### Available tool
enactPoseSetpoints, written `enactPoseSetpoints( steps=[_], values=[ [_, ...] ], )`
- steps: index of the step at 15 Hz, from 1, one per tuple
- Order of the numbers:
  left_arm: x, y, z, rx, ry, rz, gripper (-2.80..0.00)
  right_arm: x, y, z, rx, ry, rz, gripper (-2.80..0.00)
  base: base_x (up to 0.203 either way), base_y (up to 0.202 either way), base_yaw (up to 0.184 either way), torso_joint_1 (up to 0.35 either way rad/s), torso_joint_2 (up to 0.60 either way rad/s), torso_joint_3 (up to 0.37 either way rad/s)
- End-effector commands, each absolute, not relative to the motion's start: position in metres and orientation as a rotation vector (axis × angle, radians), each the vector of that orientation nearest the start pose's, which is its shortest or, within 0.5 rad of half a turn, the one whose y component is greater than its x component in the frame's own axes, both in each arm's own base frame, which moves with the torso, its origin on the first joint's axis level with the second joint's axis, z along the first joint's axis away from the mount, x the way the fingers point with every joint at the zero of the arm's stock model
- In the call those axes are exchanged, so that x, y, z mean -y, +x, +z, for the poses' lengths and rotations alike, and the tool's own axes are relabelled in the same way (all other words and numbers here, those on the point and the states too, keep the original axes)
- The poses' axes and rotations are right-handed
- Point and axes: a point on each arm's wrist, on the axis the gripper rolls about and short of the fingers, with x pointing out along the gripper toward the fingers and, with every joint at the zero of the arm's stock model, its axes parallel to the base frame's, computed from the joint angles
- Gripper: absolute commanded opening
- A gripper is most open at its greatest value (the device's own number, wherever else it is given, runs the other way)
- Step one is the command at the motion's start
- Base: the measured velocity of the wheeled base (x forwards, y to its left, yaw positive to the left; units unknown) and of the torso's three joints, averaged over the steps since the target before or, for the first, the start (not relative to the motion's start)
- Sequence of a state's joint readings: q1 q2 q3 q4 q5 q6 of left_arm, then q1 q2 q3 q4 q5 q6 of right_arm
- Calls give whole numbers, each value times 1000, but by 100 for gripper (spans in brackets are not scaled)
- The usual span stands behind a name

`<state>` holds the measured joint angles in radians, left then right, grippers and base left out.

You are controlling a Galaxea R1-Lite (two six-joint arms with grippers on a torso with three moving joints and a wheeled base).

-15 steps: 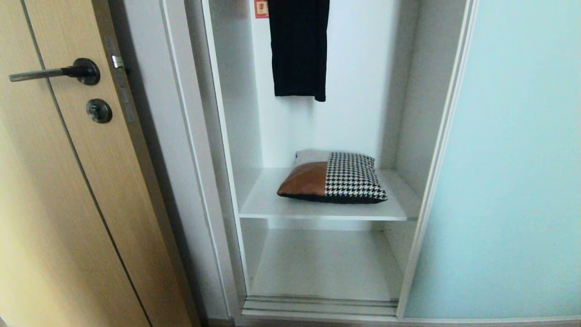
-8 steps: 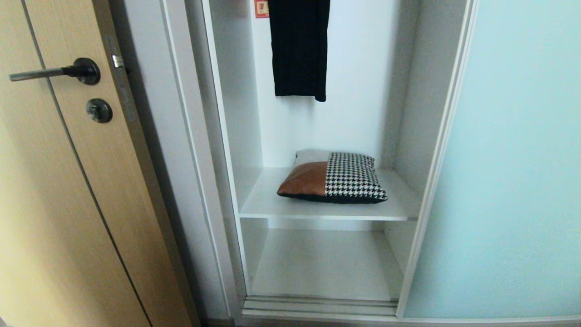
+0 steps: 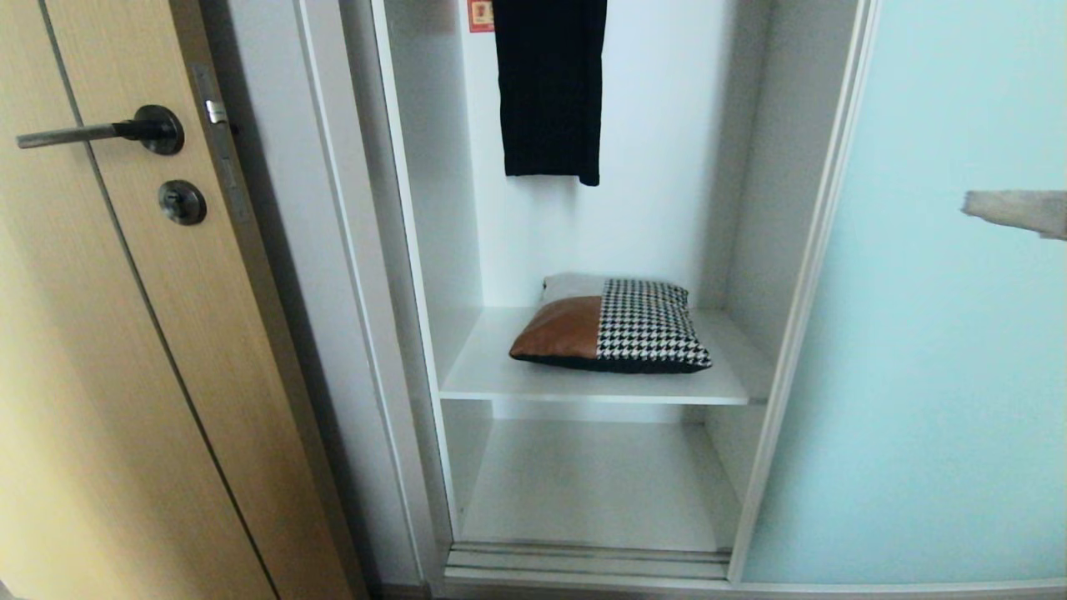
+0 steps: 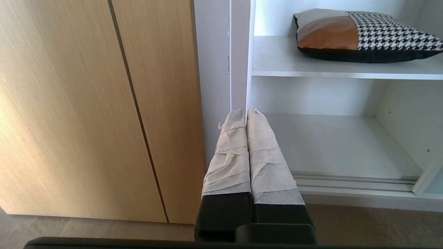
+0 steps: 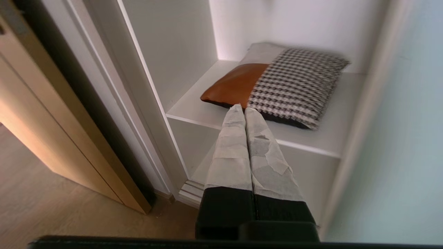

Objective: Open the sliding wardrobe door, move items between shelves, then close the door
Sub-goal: Open the door

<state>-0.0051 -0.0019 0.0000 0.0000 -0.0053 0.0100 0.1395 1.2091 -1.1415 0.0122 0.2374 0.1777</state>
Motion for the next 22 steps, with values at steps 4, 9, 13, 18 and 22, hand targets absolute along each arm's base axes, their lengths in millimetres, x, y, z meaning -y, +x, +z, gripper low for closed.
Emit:
enactPoseSetpoints(
  steps=[4, 9, 13, 18, 22],
  values=[
    [0, -23, 75, 1, 11, -9, -280, -85, 286, 307, -227, 178, 368, -280, 0, 0, 0, 0, 0, 0],
    [0, -23, 75, 2, 11, -11, -280, -67, 351, 294, -239, 228, 239, -280, 0, 0, 0, 0, 0, 0],
    [0, -23, 75, 2, 11, -11, -280, -27, 388, 269, -280, 256, 117, -280, 0, 0, 0, 0, 0, 0],
    [0, -23, 75, 2, 11, -11, -280, -20, 411, 259, -282, 275, 96, -280, 0, 0, 0, 0, 0, 0],
    [0, -23, 75, 2, 11, -11, -280, -16, 428, 255, -269, 277, 81, -280, 0, 0, 0, 0, 0, 0]
  ],
)
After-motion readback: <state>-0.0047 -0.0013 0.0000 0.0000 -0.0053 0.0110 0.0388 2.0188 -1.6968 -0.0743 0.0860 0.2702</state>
